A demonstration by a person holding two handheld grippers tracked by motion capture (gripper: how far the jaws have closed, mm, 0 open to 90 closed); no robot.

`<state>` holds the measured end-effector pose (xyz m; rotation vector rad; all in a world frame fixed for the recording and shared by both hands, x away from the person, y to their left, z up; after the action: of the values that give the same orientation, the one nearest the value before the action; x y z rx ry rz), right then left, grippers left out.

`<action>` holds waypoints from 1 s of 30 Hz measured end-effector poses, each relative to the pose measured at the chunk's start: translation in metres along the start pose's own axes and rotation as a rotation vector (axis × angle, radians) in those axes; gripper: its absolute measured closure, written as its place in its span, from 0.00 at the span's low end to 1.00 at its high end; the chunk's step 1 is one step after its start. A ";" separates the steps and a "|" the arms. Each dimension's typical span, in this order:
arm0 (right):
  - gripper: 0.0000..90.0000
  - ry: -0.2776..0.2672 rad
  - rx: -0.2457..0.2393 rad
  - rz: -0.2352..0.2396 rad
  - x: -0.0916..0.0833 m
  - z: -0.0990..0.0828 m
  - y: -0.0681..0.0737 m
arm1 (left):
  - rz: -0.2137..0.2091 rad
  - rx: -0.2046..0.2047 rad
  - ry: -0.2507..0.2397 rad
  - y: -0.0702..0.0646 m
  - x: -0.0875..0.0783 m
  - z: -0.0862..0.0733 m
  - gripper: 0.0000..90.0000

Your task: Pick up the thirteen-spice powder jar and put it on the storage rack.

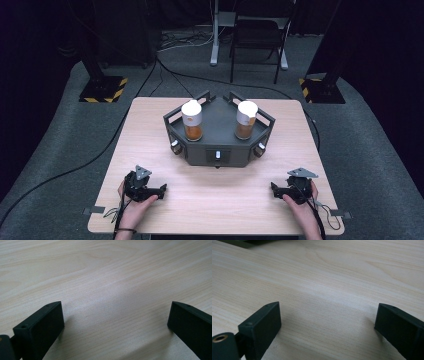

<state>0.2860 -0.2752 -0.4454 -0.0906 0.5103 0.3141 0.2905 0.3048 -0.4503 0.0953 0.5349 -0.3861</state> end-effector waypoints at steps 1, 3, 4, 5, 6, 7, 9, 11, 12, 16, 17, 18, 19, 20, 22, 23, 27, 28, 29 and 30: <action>0.06 0.001 0.001 0.001 0.000 0.000 0.000 | 0.000 0.000 0.000 0.000 0.000 0.000 0.01; 0.06 0.001 0.001 0.001 0.000 0.000 0.000 | -0.001 0.001 0.000 0.000 0.000 0.000 0.01; 0.06 0.001 0.000 0.001 0.000 0.000 0.000 | -0.001 0.000 -0.001 0.000 0.000 0.000 0.01; 0.06 0.001 0.001 0.001 0.000 0.000 0.000 | -0.002 0.000 -0.001 0.000 0.000 0.000 0.01; 0.06 0.001 0.001 0.001 0.000 0.000 0.000 | -0.002 0.000 -0.001 0.000 0.000 0.000 0.01; 0.06 0.001 0.001 0.002 0.000 0.000 0.000 | -0.002 0.000 -0.001 0.000 0.000 0.000 0.01; 0.06 0.002 0.000 0.002 0.000 0.000 0.000 | -0.002 0.000 -0.001 0.000 0.000 0.000 0.01; 0.05 0.004 -0.004 0.005 0.001 0.001 0.000 | -0.002 0.001 -0.001 0.000 0.000 0.000 0.01; 0.05 0.004 -0.004 0.005 0.001 0.001 0.000 | -0.002 0.001 -0.001 0.000 0.000 0.000 0.01; 0.05 0.004 -0.004 0.004 0.001 0.001 0.000 | -0.002 0.000 -0.002 0.000 -0.001 -0.001 0.01; 0.05 0.004 -0.004 0.004 0.001 0.001 0.000 | -0.002 0.000 -0.002 0.000 -0.001 -0.001 0.01; 0.05 0.004 -0.004 0.004 0.001 0.001 0.000 | -0.002 0.000 -0.002 0.000 -0.001 -0.001 0.01; 0.05 0.004 -0.004 0.004 0.001 0.001 0.000 | -0.002 0.000 -0.002 0.000 -0.001 -0.001 0.01; 0.05 0.004 -0.004 0.005 0.001 0.001 0.000 | -0.002 0.000 -0.002 0.000 -0.001 -0.001 0.01; 0.05 0.004 -0.004 0.004 0.001 0.001 0.000 | -0.002 0.000 -0.002 0.000 -0.001 -0.001 0.01; 0.05 0.004 -0.004 0.004 0.001 0.001 0.000 | -0.002 0.000 -0.002 0.000 -0.001 -0.001 0.01; 0.05 0.004 -0.004 0.003 0.001 0.001 0.000 | -0.002 0.000 -0.002 0.000 -0.001 -0.001 0.01; 0.05 0.004 -0.004 0.003 0.001 0.001 0.000 | -0.002 0.000 -0.002 0.000 -0.001 -0.001 0.01; 0.05 0.004 -0.004 0.003 0.001 0.001 0.000 | -0.003 0.000 -0.002 0.000 -0.001 -0.001 0.01; 0.05 0.004 -0.004 0.003 0.001 0.001 0.000 | -0.003 0.000 -0.002 0.000 -0.001 -0.001 0.01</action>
<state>0.2867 -0.2749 -0.4451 -0.0945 0.5140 0.3182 0.2895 0.3049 -0.4505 0.0944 0.5333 -0.3887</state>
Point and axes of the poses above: each handheld gripper's, and its own axes: x roughly forward along the jaws, z roughly out of its top, y roughly to its left, the point moved 2 cm from there along x, roughly forward along the jaws, and after that the axes turned 13 degrees about -y, right-handed, at the moved point
